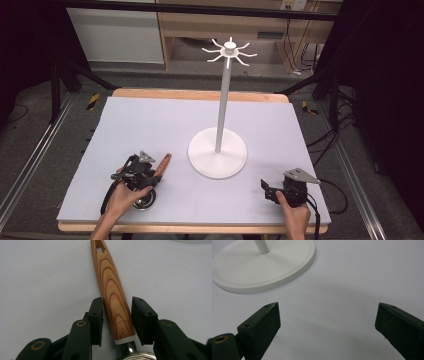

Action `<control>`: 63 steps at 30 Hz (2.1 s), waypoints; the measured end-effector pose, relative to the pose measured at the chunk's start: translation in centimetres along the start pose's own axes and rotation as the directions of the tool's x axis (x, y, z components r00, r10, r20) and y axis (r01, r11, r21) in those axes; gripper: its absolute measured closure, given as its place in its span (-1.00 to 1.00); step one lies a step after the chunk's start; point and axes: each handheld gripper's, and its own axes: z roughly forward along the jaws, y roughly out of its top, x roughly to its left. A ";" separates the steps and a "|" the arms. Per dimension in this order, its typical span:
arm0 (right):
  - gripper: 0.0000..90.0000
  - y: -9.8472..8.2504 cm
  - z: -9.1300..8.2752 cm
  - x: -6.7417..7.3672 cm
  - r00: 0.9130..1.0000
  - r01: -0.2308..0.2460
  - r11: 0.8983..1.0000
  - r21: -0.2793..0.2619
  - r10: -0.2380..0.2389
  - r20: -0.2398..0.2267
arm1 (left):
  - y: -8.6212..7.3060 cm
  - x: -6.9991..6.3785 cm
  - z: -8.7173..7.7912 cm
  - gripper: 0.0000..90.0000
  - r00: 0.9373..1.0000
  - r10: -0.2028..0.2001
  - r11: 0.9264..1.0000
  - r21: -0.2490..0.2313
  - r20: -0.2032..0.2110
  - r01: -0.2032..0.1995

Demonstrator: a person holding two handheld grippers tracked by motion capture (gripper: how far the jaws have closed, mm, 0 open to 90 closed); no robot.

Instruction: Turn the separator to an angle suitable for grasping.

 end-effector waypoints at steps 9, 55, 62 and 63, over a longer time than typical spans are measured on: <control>-0.85 0.0 0.1 0.0 1.000 -0.001 1.000 0.000 0.001 -0.001 | 0.0 -0.2 0.3 0.36 1.000 -0.010 1.000 0.012 0.001 0.010; -0.85 0.0 0.2 -0.1 1.000 -0.007 1.000 0.011 0.007 -0.004 | 1.9 -0.3 -3.4 0.18 0.993 0.113 0.994 -0.002 -0.033 -0.114; -0.84 0.0 0.2 0.0 1.000 -0.004 1.000 0.017 0.005 -0.016 | 3.5 -0.8 -2.7 0.18 0.990 0.139 0.990 0.021 -0.034 -0.138; -0.84 0.0 0.2 -0.1 1.000 -0.001 1.000 0.014 0.001 -0.014 | 3.5 -0.8 -2.7 0.18 0.990 0.139 0.990 0.021 -0.034 -0.138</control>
